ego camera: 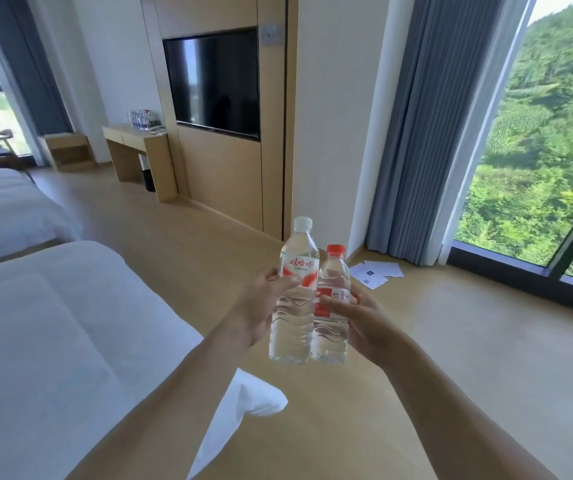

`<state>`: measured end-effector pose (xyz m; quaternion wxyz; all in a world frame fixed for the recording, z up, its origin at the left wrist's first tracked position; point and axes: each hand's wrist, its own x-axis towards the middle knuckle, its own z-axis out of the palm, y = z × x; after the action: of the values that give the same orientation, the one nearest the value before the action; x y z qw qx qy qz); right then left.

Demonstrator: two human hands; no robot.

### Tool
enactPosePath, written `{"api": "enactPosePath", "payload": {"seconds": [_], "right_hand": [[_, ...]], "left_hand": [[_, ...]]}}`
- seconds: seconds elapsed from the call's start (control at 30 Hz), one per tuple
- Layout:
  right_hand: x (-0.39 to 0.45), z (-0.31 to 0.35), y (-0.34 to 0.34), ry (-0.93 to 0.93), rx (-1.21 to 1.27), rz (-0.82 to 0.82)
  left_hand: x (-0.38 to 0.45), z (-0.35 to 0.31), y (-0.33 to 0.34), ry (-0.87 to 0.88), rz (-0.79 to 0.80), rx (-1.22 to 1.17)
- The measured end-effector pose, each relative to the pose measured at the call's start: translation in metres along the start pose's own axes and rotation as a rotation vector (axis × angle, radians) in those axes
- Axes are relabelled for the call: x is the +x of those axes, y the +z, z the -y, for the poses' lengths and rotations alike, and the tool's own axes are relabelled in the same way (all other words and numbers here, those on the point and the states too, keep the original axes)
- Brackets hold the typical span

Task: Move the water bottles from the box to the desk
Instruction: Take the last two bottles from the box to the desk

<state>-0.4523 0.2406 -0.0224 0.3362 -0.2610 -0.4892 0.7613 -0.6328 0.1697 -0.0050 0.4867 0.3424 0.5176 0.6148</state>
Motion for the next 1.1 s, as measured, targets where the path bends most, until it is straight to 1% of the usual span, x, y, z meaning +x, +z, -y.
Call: {"api": "enactPosePath", "payload": {"seconds": [0.13, 0.23, 0.37, 0.5, 0.6, 0.7, 0.83, 0.87, 1.1], "right_hand": [[0.053, 0.019, -0.036, 0.015, -0.043, 0.040], [0.099, 0.024, -0.056, 0.027, -0.064, 0.028], [0.170, 0.025, -0.065, 0.030, -0.097, 0.053], [0.264, 0.025, -0.074, 0.061, -0.117, 0.096], [0.344, 0.031, -0.074, 0.105, -0.138, 0.165], [0.420, 0.040, -0.069, 0.144, -0.178, 0.311], [0.507, 0.046, -0.060, 0.145, -0.173, 0.395], [0.524, 0.046, -0.058, 0.138, -0.191, 0.402], [0.649, 0.034, -0.047, 0.168, -0.296, 0.310]], "left_hand": [[0.055, 0.005, 0.014, -0.019, -0.028, -0.039], [0.097, 0.008, 0.014, -0.020, -0.051, -0.071], [0.158, 0.012, 0.000, -0.030, -0.093, -0.132], [0.238, 0.016, -0.028, -0.020, -0.151, -0.138], [0.306, 0.008, -0.057, -0.015, -0.205, -0.159], [0.368, -0.004, -0.087, -0.025, -0.269, -0.163], [0.438, -0.026, -0.124, -0.028, -0.336, -0.146], [0.452, -0.030, -0.132, -0.034, -0.352, -0.133], [0.548, -0.048, -0.184, -0.008, -0.517, 0.022]]}}
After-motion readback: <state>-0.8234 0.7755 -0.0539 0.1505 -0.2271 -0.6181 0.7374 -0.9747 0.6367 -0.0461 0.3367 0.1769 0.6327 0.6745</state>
